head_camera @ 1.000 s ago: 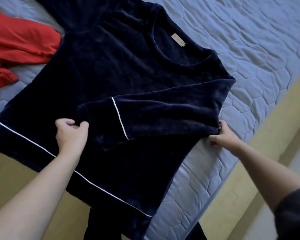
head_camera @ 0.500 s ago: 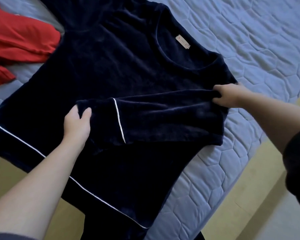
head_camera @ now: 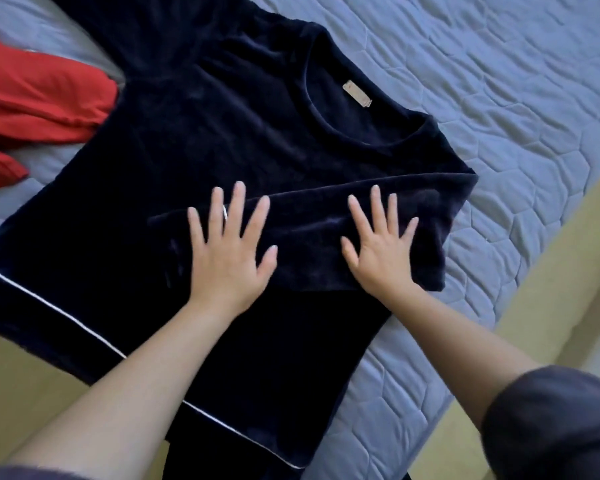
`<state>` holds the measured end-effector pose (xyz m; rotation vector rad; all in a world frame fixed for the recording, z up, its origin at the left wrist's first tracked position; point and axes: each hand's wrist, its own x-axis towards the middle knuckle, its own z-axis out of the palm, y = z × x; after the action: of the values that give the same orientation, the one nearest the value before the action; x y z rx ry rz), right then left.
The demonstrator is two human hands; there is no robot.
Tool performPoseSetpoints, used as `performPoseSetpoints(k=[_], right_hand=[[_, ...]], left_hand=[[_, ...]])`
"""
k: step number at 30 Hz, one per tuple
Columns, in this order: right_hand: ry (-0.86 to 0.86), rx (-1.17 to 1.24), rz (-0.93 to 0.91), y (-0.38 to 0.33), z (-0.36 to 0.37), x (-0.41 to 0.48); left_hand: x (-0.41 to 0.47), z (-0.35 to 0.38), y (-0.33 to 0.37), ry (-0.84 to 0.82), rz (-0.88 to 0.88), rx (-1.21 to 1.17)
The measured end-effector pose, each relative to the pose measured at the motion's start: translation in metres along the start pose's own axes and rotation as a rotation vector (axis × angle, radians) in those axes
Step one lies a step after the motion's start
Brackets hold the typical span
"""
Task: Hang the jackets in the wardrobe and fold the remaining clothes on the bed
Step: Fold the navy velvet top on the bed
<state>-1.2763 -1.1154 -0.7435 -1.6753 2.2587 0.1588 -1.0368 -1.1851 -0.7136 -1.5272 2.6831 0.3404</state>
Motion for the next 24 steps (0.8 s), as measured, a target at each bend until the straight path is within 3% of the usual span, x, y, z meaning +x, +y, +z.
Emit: performPoseSetpoints(k=[3,6,8,10,15,19,24], right_hand=[[-0.059,-0.101,-0.005,0.01,0.028,0.01],[-0.073,-0.127,0.36,0.051,0.036,-0.009],[-0.168,-0.069,0.648,0.062,0.03,-0.035],[-0.207,-0.064,0.734,0.046,0.022,-0.06],[-0.134,0.041,0.648,-0.058,-0.021,-0.087],[-0.124,0.076,0.429,-0.128,-0.06,-0.085],[-0.163,0.107,0.239,-0.197,-0.08,-0.067]], left_hand=[[-0.012,0.042,-0.032,-0.18,0.091,0.212],[-0.03,0.055,-0.083,-0.188,0.107,0.225],[-0.04,0.045,-0.105,-0.239,0.138,0.249],[-0.045,0.026,-0.124,-0.277,0.175,0.266],[-0.05,-0.045,-0.151,-0.418,0.082,0.29],[-0.05,-0.099,-0.174,-0.437,-0.008,0.271],[-0.03,-0.138,-0.197,-0.285,-0.23,-0.135]])
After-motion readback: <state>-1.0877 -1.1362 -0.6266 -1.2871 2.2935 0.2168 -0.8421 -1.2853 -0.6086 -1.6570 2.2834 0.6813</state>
